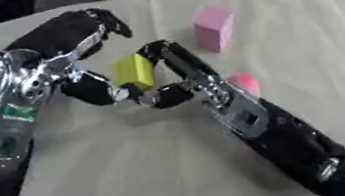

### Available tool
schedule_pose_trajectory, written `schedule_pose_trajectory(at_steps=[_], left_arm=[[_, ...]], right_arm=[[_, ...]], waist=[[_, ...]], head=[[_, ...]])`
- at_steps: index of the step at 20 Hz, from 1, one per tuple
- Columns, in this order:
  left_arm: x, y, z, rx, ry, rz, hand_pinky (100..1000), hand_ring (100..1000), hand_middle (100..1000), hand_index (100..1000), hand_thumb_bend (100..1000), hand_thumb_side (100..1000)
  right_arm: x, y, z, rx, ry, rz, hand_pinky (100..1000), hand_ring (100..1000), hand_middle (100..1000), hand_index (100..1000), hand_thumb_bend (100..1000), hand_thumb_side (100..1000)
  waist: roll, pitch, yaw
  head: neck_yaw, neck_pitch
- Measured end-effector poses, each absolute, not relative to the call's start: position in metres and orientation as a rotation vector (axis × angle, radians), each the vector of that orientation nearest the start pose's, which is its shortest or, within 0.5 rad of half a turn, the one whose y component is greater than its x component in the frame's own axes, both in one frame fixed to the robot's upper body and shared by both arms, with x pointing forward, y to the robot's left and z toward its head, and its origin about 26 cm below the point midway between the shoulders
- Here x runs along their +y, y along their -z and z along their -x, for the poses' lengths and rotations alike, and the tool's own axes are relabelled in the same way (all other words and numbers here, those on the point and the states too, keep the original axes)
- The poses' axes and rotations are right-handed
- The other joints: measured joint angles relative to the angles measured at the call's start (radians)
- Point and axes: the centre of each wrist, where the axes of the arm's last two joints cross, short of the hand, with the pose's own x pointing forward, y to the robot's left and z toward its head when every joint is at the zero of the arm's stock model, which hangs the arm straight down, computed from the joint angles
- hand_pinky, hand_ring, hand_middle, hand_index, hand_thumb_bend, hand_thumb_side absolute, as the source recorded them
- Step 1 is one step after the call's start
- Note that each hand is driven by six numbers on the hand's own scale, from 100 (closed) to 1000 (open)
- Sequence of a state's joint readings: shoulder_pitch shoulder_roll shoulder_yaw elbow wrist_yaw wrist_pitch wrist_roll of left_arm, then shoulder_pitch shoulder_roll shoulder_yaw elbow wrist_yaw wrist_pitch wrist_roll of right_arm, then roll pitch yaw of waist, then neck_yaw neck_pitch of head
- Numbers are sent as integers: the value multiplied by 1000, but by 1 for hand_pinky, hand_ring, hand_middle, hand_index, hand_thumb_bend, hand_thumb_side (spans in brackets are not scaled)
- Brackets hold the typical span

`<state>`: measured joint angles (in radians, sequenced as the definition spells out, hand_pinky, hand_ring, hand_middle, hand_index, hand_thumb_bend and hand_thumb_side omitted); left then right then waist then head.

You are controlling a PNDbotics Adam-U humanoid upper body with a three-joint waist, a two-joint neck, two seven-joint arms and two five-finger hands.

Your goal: Pick up the objects with one hand, pass them to the other hand, and then place them into the box on the other side of the table.

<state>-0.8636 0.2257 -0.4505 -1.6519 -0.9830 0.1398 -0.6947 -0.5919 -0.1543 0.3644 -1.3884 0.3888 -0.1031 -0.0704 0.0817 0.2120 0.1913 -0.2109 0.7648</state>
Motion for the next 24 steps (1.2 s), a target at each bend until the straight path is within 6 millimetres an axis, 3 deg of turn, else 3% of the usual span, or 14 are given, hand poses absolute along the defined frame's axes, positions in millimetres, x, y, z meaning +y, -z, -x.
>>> schedule_pose_trajectory(at_steps=[24], left_arm=[[76,-230,-376,-1561,1745,-709,756,740,748,814,497,420]], right_arm=[[-131,-101,-384,-2177,-869,160,800,506,461,615,107,100]], waist=[[14,0,22]], head=[[-38,0]])
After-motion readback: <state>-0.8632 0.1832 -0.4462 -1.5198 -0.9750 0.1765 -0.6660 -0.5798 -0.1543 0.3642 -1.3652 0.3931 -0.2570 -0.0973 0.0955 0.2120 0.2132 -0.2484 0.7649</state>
